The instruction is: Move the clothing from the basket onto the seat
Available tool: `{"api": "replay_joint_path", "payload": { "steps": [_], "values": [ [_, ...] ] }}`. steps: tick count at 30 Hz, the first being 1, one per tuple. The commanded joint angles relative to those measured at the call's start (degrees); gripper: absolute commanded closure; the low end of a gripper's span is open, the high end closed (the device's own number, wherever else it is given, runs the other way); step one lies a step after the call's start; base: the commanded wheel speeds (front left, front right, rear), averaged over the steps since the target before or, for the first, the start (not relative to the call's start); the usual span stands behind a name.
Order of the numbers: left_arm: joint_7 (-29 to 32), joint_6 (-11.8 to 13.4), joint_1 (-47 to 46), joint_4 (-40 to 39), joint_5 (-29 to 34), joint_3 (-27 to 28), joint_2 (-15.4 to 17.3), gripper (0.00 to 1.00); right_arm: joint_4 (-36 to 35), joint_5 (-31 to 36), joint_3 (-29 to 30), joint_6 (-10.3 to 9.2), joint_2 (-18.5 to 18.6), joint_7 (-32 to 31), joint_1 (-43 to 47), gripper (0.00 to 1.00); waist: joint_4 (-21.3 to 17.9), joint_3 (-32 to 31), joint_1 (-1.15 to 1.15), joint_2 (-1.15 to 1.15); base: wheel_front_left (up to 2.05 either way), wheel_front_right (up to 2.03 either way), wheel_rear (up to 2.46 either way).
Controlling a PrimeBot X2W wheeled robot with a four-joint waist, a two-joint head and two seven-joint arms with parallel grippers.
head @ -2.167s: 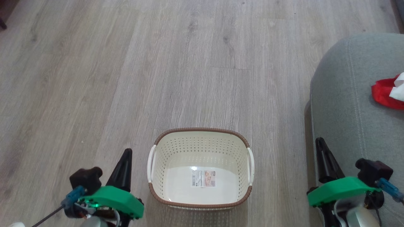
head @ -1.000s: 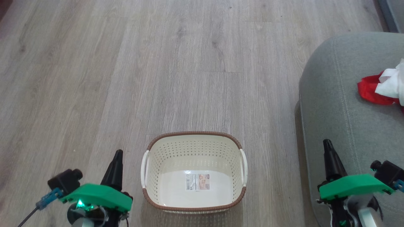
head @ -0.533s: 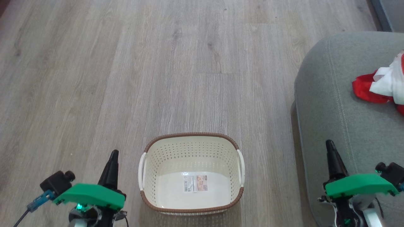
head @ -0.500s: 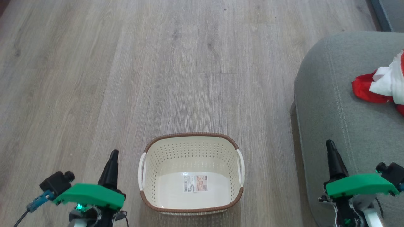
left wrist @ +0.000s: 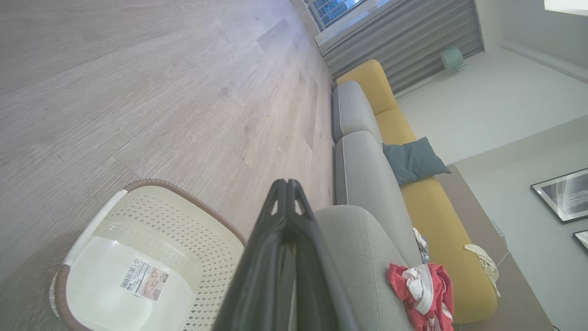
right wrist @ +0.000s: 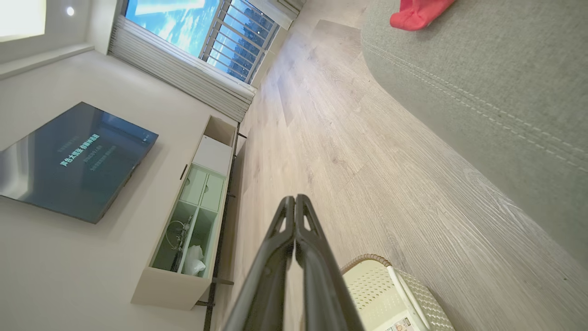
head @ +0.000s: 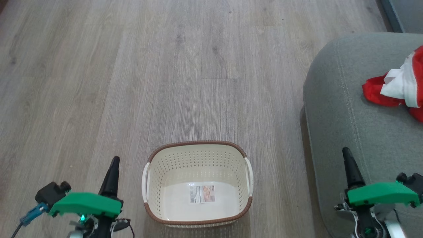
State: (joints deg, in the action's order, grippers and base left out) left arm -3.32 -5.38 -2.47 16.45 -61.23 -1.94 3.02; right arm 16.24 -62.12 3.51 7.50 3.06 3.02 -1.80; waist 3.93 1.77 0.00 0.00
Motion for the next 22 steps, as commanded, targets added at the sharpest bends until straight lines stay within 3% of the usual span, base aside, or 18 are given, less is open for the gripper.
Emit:
{"api": "replay_joint_path", "payload": {
  "steps": [1,22],
  "values": [
    [0.6,-0.5,-3.1,-2.0,-1.8,1.6,0.6,1.00,-2.1,-1.8,-0.2,-0.01,0.4,-0.6,-3.0,1.00,-0.1,-0.1,0.00,0.00,0.00,0.00,0.00],
    [4.0,-1.1,-3.3,-2.2,-13.8,4.0,0.6,1.00,-2.1,-13.3,0.8,-0.01,0.3,-4.0,-3.6,1.00,-1.7,-0.7,0.00,0.00,0.00,0.00,0.00]
  ]
}}
